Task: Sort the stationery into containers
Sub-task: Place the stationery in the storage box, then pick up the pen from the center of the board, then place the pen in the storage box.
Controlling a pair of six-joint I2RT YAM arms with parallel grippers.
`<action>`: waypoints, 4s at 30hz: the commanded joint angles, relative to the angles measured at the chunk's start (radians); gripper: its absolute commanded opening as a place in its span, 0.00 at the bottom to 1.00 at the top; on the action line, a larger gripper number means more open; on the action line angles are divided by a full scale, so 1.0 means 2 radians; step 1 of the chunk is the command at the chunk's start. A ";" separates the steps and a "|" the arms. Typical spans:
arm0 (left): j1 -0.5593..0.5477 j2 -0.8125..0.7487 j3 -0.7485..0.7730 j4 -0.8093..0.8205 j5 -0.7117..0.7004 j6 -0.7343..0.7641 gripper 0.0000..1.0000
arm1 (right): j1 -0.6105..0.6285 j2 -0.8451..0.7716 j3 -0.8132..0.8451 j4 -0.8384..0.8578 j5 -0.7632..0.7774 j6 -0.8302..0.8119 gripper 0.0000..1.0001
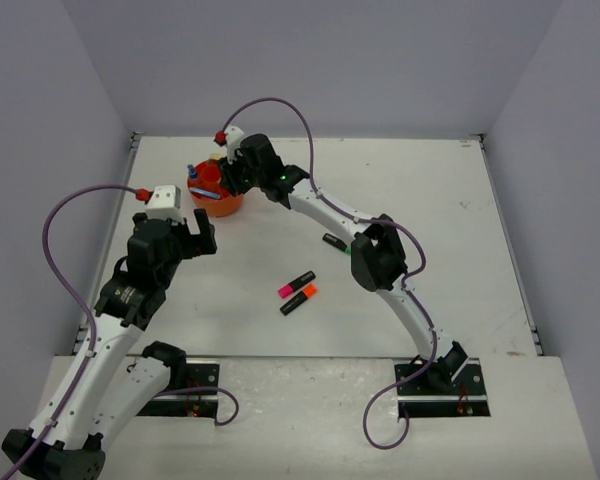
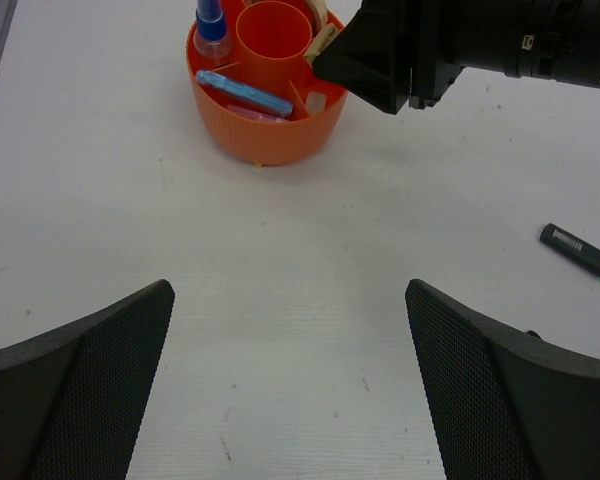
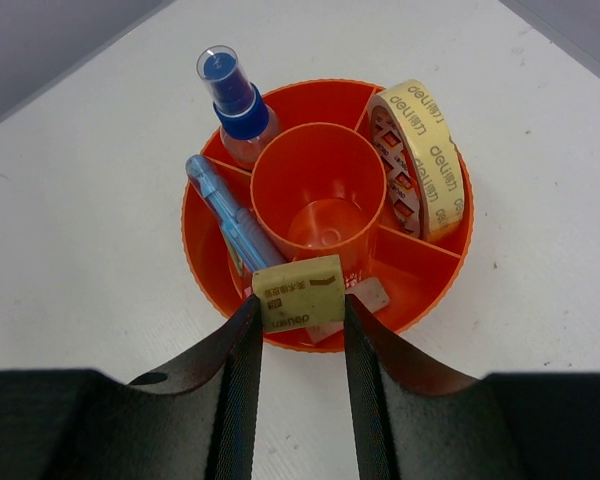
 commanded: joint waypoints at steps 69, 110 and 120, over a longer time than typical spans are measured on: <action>0.012 0.018 0.005 0.028 0.064 0.010 1.00 | -0.138 -0.209 -0.413 -0.283 0.088 -0.091 0.13; 0.000 0.173 0.081 0.165 0.199 -0.149 0.00 | 0.084 -0.509 -0.509 -0.018 0.078 0.053 0.99; 0.025 0.333 0.231 0.192 -0.046 -0.031 0.00 | 0.078 -0.588 -0.603 -0.005 0.121 0.068 0.99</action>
